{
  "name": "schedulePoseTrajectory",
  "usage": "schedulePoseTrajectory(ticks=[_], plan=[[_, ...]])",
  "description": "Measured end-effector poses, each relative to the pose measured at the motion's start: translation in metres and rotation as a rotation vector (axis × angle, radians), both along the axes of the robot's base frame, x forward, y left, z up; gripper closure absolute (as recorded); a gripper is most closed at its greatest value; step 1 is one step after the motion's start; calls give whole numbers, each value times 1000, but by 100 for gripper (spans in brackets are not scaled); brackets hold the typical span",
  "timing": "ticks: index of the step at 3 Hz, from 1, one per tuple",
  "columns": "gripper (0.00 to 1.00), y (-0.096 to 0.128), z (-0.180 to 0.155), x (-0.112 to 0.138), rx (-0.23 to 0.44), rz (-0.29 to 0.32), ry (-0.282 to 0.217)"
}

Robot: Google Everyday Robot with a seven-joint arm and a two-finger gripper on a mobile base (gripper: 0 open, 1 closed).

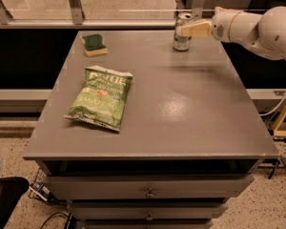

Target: Pick 7up can

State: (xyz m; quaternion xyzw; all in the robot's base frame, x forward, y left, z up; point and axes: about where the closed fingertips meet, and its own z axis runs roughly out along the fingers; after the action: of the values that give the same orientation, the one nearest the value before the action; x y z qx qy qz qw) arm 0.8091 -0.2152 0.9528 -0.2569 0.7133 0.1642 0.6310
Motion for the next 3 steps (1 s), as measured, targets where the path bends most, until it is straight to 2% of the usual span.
schedulePoseTrajectory(ticks=[1, 2, 3], plan=[[0, 18, -2, 8, 9, -10, 6], [0, 25, -8, 15, 32, -19, -8], [0, 27, -18, 20, 82, -14, -19]])
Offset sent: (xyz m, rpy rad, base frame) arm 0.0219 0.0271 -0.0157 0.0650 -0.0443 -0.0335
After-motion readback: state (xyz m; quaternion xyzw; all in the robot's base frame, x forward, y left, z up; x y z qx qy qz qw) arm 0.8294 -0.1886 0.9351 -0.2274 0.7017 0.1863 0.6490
